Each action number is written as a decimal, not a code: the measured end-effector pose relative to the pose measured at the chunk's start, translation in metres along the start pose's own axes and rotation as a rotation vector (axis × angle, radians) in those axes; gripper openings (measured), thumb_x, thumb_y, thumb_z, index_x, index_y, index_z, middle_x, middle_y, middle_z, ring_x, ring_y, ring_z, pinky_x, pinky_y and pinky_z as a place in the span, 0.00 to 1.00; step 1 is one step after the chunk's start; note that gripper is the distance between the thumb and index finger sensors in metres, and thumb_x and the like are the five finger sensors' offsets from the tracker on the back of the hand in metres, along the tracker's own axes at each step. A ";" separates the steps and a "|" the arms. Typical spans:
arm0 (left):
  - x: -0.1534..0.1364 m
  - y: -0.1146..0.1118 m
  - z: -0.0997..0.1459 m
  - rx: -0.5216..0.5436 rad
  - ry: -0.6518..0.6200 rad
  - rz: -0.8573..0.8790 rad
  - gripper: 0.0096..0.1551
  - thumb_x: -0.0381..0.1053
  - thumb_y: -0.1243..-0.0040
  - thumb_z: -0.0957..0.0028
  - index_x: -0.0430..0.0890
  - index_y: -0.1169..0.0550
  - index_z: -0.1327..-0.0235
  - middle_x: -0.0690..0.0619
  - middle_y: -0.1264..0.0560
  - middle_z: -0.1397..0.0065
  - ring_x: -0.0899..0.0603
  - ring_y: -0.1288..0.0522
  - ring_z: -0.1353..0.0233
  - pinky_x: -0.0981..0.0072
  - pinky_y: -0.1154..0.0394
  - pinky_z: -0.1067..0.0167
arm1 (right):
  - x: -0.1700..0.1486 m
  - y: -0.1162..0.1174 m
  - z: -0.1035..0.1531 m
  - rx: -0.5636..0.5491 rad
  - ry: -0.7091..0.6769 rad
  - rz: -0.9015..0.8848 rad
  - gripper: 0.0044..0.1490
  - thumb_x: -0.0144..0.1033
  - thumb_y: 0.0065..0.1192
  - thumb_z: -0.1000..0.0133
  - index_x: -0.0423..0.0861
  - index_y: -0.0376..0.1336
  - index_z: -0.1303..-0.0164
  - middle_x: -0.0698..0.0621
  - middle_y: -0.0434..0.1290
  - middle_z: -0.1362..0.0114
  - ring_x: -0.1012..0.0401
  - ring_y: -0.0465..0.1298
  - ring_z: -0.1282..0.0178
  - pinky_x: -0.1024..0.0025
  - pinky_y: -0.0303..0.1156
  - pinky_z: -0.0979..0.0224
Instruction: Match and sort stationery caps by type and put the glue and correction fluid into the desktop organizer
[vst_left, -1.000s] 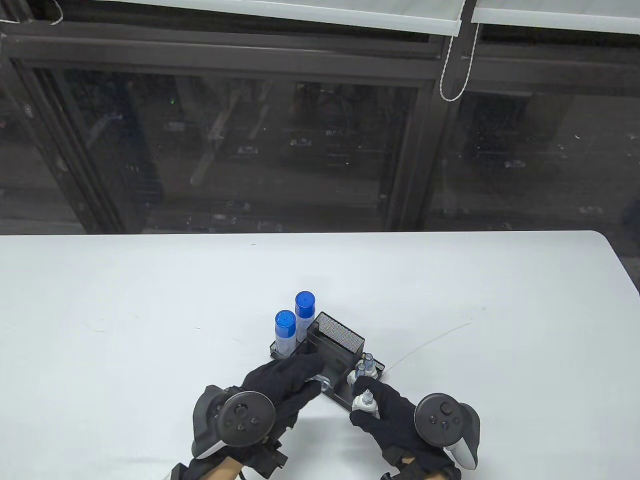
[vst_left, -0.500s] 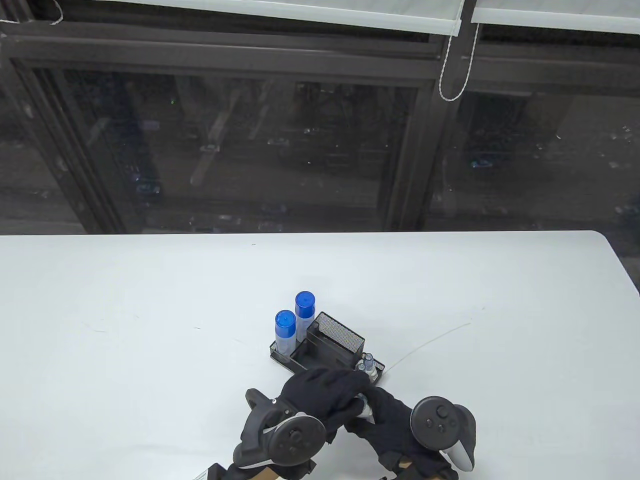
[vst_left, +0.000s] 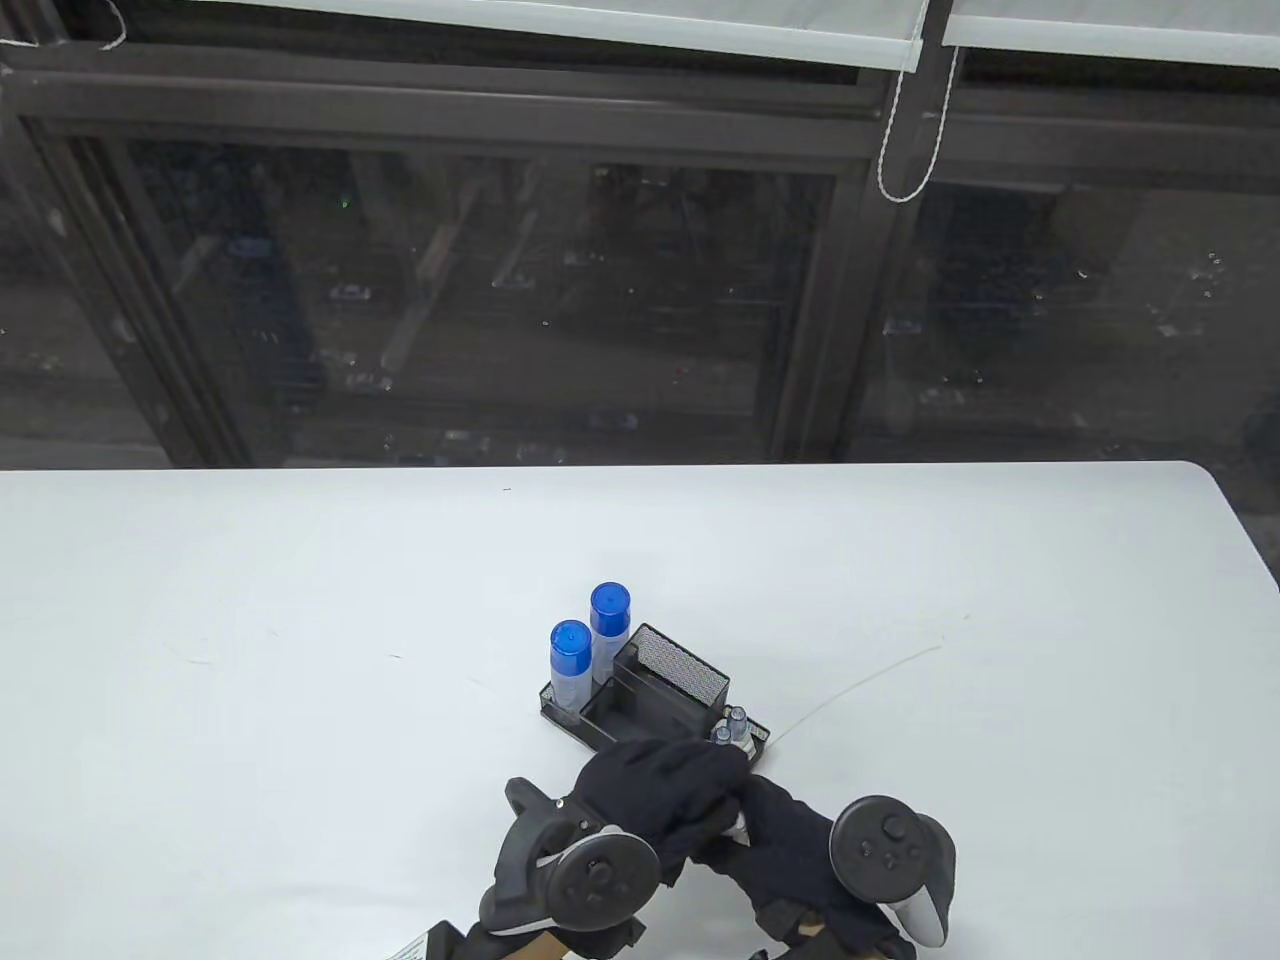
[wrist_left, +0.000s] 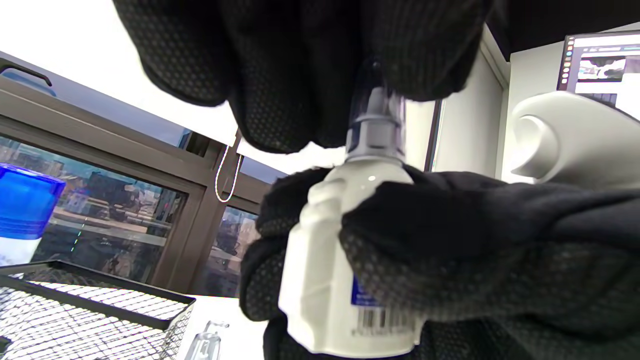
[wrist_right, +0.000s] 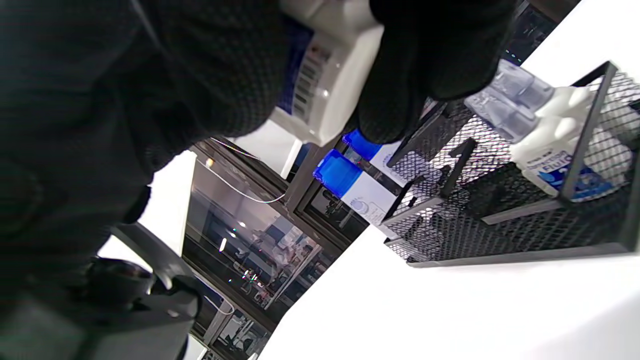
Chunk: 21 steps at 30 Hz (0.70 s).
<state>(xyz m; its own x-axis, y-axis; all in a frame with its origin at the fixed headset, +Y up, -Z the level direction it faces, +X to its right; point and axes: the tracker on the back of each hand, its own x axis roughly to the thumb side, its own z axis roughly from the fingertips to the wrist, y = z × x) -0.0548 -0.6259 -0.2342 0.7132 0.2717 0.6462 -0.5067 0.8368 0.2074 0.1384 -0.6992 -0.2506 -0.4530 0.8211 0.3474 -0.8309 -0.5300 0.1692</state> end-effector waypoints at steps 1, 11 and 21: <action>0.000 0.001 0.000 0.009 -0.001 0.004 0.24 0.60 0.39 0.43 0.59 0.22 0.34 0.58 0.17 0.32 0.48 0.14 0.35 0.49 0.20 0.37 | 0.002 -0.001 0.000 -0.018 -0.015 -0.002 0.38 0.39 0.76 0.52 0.44 0.65 0.31 0.43 0.76 0.32 0.49 0.79 0.38 0.46 0.72 0.29; 0.005 -0.003 0.003 0.015 -0.014 -0.025 0.25 0.59 0.38 0.43 0.58 0.22 0.33 0.57 0.17 0.32 0.48 0.14 0.35 0.49 0.20 0.38 | 0.006 -0.002 -0.001 -0.004 -0.020 -0.002 0.37 0.39 0.77 0.53 0.43 0.67 0.33 0.42 0.77 0.33 0.48 0.80 0.38 0.45 0.72 0.30; 0.003 -0.001 0.002 -0.021 0.003 -0.069 0.26 0.60 0.40 0.41 0.58 0.24 0.30 0.57 0.18 0.30 0.48 0.15 0.33 0.50 0.21 0.36 | 0.005 0.000 0.002 -0.001 -0.013 0.101 0.39 0.44 0.66 0.46 0.49 0.59 0.24 0.43 0.70 0.27 0.45 0.72 0.31 0.41 0.63 0.25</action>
<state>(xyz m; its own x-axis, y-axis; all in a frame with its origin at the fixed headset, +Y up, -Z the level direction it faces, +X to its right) -0.0534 -0.6267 -0.2313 0.7473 0.2147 0.6289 -0.4464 0.8632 0.2358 0.1366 -0.6956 -0.2470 -0.5300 0.7610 0.3742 -0.7819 -0.6093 0.1316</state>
